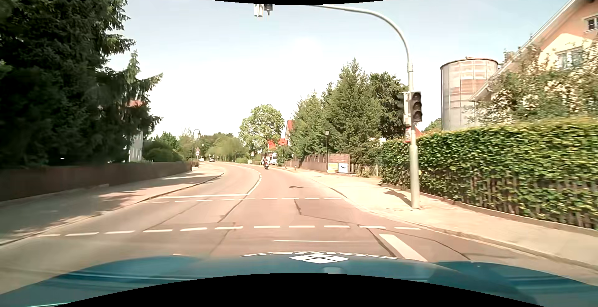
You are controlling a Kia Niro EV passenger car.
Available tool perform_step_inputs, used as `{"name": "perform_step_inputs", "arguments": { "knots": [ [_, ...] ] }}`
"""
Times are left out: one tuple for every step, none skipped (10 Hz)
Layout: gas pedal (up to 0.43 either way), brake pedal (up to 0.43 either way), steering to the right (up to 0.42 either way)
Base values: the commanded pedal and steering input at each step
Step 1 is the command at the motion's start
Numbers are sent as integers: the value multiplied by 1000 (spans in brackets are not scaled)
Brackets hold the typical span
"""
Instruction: Follow the waypoints while adhering to traffic rules and regulations
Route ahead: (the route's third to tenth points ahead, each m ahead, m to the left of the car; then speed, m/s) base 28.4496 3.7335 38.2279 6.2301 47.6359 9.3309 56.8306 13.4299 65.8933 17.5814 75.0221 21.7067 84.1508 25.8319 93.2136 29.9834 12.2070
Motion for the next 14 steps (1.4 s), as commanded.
{"name": "perform_step_inputs", "arguments": {
  "knots": [
    [20, 0, -39],
    [20, 0, -40],
    [20, 0, -40],
    [20, 0, -40],
    [20, 0, -39],
    [20, 0, -39],
    [28, 0, -38],
    [28, 0, -39],
    [28, 0, -39],
    [28, 0, -39],
    [39, 0, -39],
    [39, 0, -39],
    [39, 0, -39],
    [47, 0, -39]
  ]
}}
